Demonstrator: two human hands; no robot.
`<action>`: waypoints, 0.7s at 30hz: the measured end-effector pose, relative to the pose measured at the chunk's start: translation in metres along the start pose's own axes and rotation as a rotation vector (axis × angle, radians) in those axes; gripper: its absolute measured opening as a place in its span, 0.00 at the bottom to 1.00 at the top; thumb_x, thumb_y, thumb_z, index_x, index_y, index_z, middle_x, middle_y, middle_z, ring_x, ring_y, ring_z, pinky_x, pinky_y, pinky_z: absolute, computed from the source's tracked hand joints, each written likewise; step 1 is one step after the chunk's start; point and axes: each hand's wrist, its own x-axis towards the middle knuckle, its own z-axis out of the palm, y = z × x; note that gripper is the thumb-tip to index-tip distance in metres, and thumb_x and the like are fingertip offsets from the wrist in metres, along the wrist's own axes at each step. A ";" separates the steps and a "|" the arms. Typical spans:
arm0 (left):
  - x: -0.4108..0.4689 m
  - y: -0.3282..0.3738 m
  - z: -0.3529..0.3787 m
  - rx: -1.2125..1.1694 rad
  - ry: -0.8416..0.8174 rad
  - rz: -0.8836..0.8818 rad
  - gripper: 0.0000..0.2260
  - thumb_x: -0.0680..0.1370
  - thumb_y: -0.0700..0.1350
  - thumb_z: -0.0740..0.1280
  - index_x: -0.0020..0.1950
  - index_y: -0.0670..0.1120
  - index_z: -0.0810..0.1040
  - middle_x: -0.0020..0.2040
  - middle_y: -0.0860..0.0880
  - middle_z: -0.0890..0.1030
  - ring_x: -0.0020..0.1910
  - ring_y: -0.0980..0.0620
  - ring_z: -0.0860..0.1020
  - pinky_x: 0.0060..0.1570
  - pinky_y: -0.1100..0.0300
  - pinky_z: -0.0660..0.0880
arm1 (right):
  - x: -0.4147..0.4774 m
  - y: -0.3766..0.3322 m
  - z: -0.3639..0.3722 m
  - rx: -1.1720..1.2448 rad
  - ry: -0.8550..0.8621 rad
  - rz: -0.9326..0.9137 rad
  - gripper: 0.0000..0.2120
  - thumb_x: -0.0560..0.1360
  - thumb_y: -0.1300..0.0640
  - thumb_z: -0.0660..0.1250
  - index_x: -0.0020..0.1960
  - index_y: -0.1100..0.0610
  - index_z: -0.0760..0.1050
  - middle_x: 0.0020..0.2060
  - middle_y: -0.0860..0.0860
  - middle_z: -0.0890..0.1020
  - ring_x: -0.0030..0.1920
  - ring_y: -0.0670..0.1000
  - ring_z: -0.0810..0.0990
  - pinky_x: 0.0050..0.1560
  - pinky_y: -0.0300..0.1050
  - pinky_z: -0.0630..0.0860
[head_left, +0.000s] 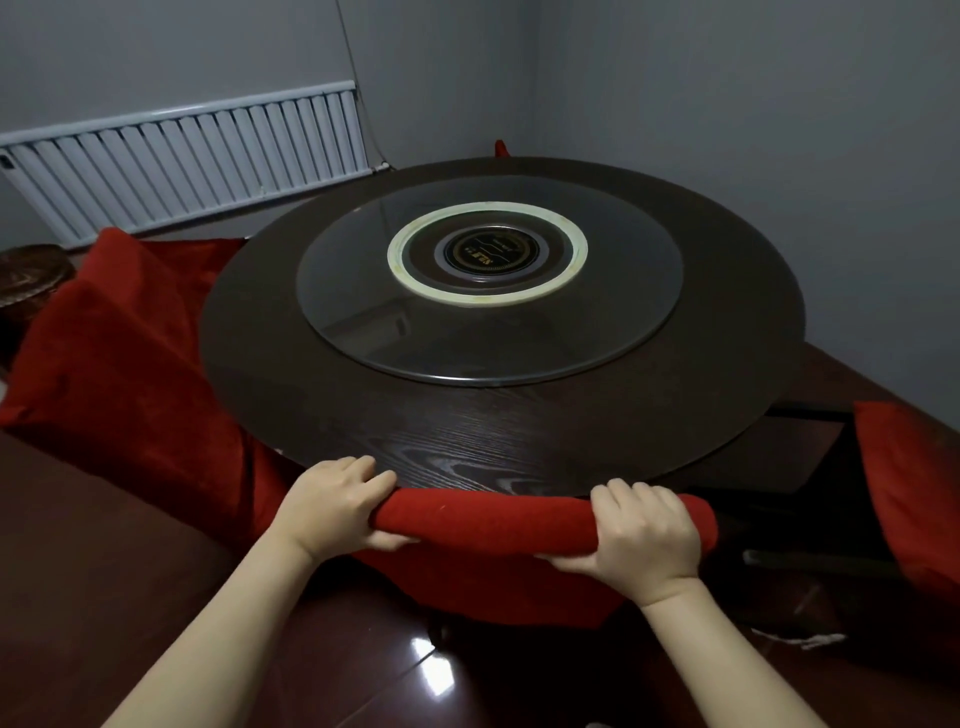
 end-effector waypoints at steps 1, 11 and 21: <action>0.003 0.001 0.000 -0.006 0.005 -0.005 0.28 0.67 0.70 0.62 0.32 0.44 0.76 0.28 0.47 0.72 0.24 0.46 0.74 0.24 0.59 0.71 | 0.002 0.004 0.001 -0.002 0.002 -0.009 0.36 0.63 0.21 0.59 0.28 0.56 0.66 0.25 0.52 0.68 0.25 0.55 0.69 0.28 0.48 0.68; 0.028 0.016 0.016 -0.009 0.048 -0.041 0.27 0.68 0.70 0.64 0.31 0.46 0.73 0.28 0.47 0.71 0.24 0.46 0.73 0.23 0.58 0.70 | 0.021 0.048 0.010 0.012 -0.031 -0.054 0.37 0.66 0.22 0.56 0.28 0.58 0.67 0.24 0.52 0.69 0.24 0.55 0.70 0.27 0.48 0.69; -0.005 -0.024 0.029 -0.023 0.037 0.041 0.28 0.70 0.70 0.63 0.32 0.44 0.75 0.29 0.47 0.71 0.24 0.46 0.72 0.25 0.58 0.71 | 0.002 -0.010 0.027 -0.013 -0.032 -0.007 0.36 0.64 0.21 0.58 0.29 0.56 0.66 0.26 0.53 0.68 0.25 0.55 0.69 0.28 0.49 0.67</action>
